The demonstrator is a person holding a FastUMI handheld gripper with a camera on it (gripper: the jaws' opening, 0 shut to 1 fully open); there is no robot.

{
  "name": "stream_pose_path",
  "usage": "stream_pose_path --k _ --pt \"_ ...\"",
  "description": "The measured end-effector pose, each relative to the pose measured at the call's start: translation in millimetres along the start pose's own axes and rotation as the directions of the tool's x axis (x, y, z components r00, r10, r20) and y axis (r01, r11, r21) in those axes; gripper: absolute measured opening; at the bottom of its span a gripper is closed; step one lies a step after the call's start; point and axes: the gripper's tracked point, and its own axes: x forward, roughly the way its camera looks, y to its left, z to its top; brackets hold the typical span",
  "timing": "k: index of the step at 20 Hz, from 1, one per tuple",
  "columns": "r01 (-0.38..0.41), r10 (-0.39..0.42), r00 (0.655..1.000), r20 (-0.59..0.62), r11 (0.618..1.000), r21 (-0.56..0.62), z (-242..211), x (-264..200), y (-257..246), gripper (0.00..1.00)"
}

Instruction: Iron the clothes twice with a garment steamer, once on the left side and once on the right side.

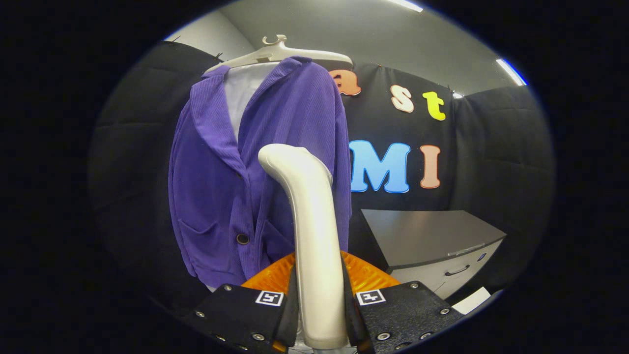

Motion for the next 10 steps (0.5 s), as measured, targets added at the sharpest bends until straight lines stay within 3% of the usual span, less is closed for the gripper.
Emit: stream_pose_path --k 10 --pt "-0.017 0.007 0.994 -0.106 0.996 -0.091 -72 -2 4 0.39"
